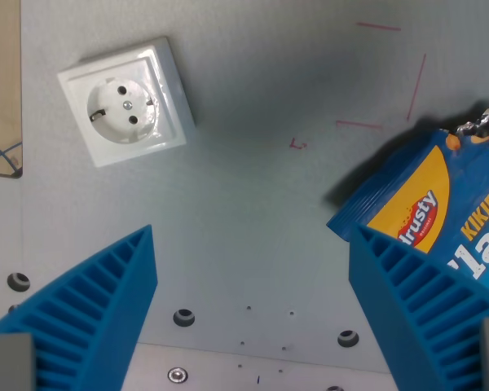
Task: Move in base negative y
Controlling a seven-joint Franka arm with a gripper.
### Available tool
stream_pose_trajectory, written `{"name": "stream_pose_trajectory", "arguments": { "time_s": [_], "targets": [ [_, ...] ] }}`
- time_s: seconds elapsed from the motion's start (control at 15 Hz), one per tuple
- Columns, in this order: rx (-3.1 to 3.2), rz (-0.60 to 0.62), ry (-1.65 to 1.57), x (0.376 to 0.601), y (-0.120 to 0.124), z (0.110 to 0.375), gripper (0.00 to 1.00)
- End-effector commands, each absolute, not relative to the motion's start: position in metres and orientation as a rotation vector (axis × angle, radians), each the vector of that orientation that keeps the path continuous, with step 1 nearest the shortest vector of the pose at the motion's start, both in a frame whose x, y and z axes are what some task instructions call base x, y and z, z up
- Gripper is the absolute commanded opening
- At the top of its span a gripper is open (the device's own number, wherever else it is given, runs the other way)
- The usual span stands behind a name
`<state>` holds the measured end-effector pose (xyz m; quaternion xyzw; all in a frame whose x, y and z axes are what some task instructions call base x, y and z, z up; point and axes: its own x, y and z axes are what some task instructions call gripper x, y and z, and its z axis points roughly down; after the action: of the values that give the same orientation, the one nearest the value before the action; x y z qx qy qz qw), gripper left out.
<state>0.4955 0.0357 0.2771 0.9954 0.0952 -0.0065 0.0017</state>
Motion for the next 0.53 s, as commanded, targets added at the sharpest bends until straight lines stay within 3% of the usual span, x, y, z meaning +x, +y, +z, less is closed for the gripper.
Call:
{"name": "stream_pose_trajectory", "arguments": {
  "time_s": [0.07, 0.53],
  "targets": [
    [3.124, -0.011, 0.299, 0.495, 0.030, 0.280, 1.00],
    [3.124, -0.011, 0.299, 0.489, -0.006, 0.280, 1.00]
  ]
}}
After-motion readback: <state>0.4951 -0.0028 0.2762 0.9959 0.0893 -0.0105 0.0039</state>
